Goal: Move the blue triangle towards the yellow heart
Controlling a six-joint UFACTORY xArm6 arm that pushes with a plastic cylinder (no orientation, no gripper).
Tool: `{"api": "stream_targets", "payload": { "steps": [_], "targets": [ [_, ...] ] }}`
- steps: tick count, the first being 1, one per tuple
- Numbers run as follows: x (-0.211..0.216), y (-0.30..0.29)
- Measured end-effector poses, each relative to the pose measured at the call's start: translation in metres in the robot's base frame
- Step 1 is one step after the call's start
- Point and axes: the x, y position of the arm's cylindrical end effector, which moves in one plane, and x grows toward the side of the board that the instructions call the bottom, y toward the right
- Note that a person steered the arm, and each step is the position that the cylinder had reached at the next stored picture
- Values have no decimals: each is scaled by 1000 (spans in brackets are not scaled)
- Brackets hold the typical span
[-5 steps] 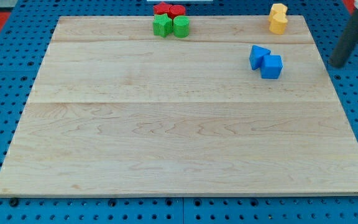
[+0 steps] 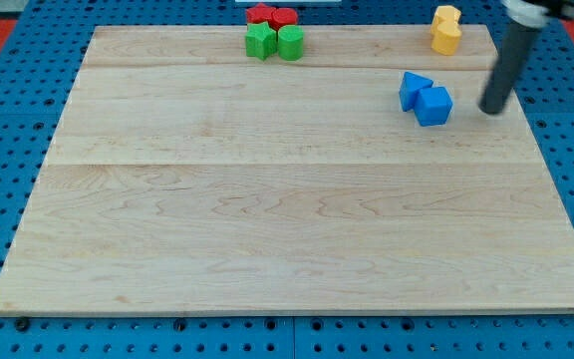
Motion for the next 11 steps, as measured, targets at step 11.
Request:
{"api": "stream_targets", "payload": {
  "steps": [11],
  "targets": [
    [-187, -104]
  ]
}}
